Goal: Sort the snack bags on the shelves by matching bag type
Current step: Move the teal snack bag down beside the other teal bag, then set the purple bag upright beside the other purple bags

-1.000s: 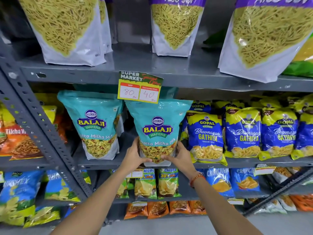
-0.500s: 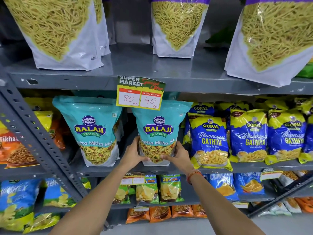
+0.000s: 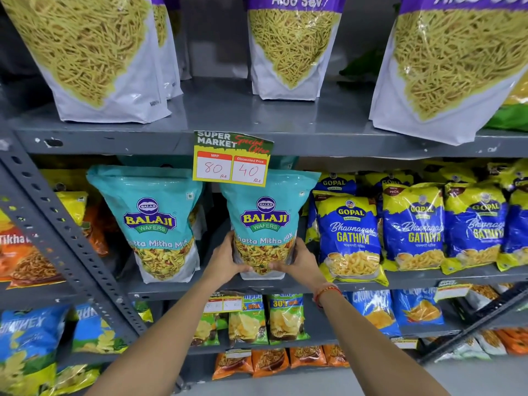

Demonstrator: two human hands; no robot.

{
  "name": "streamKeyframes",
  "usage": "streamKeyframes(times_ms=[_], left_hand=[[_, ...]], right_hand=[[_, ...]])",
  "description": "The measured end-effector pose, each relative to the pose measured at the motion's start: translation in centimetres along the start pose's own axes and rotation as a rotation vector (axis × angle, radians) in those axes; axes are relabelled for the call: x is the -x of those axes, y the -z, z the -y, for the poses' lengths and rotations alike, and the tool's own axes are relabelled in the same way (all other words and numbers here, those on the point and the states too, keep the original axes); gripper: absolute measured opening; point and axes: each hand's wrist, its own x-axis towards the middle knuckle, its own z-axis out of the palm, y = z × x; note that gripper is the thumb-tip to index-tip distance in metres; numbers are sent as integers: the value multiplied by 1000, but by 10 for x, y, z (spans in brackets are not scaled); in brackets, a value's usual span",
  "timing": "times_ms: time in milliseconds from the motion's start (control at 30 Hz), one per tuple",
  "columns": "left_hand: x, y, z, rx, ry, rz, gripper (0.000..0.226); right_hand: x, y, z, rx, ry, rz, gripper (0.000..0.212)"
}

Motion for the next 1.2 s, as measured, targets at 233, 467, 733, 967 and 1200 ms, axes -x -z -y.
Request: streamKeyframes(times_ms=[233, 467, 733, 967, 1200], left_hand=[[18, 15, -26, -47, 144, -66, 78], [54, 68, -134, 142, -134, -30, 43], [60, 105, -293, 341, -637, -82, 21], [-22, 70, -352, 416, -652, -101, 43], [-67, 41, -350, 400, -440, 331, 99]], right_hand=[[25, 12, 35, -8, 243, -264, 61], [73, 65, 129, -83, 563, -527, 34], [103, 167, 206, -97, 795, -851, 24], [84, 249, 202, 74, 678, -1026, 59], [73, 261, 204, 34, 596, -620, 83]])
